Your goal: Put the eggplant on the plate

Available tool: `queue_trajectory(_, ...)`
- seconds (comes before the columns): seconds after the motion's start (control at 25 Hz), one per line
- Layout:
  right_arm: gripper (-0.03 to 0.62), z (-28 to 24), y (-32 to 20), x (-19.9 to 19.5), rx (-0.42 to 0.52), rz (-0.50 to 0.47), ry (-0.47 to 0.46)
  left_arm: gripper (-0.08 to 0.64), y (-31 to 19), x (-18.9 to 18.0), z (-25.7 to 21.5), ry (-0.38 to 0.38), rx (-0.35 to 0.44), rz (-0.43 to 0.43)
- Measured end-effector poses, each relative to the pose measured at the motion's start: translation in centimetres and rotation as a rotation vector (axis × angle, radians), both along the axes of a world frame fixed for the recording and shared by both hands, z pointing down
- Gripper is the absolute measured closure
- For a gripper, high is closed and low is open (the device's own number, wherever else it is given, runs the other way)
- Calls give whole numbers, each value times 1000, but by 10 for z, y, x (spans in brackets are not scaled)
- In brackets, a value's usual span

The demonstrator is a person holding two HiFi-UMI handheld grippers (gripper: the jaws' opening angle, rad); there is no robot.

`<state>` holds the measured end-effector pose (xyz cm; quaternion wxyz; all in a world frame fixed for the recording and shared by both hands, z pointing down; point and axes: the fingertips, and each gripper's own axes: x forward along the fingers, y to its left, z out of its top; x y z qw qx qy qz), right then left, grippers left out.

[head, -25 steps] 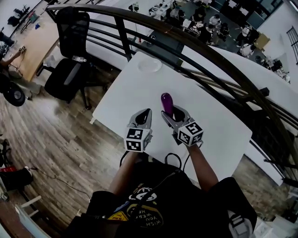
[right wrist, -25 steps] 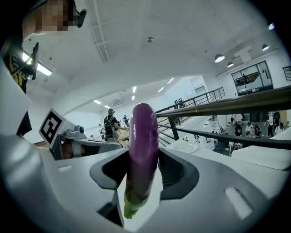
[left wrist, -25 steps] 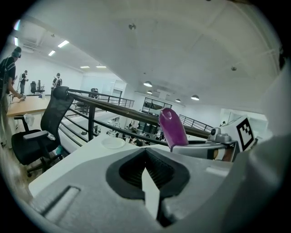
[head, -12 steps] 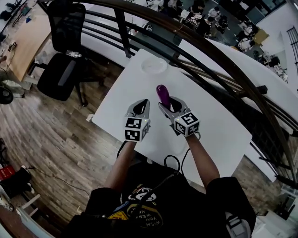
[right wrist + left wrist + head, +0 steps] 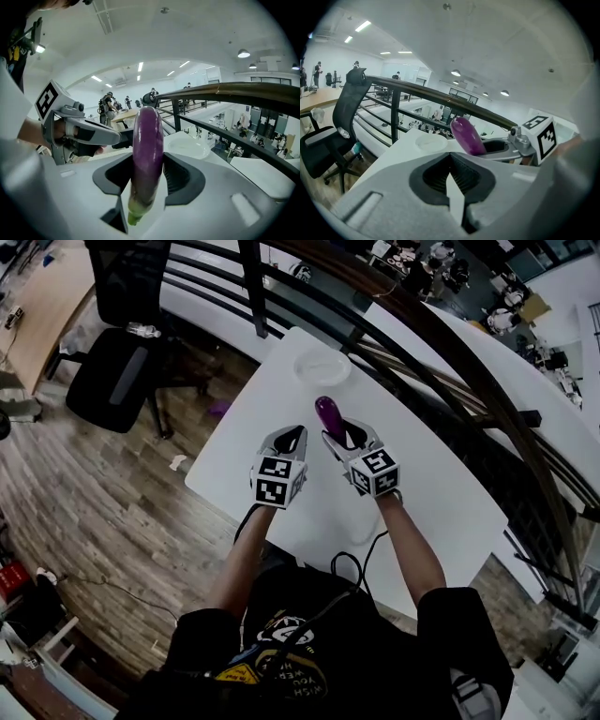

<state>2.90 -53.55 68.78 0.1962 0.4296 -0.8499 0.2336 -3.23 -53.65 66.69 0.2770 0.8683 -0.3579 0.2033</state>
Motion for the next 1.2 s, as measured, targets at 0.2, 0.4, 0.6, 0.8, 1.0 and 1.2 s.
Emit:
queue_trajectory(0.2, 394, 20, -27, -5, -9, -21, 38, 555, -23, -2, 20, -18, -16, 24)
queue_trajectory(0.4, 394, 32, -49, -2, -22, -34, 69, 555, -43, 1, 28, -20, -33, 24)
queue_trajectory(0.6, 394, 50, -69, 8, -52, -31, 108, 555, -61, 7, 38, -20, -48, 21)
queue_trajectory(0.8, 394, 64, -92, 20, -68, -46, 175, 555, -78, 21, 48, -19, -73, 31)
queue_trajectory(1.0, 394, 87, -114, 26, -78, -111, 269, 555, -90, 27, 67, -58, -93, 49)
queue_trajectory(1.2, 394, 100, -136, 28, -89, -140, 324, 555, -97, 25, 73, -61, -98, 42)
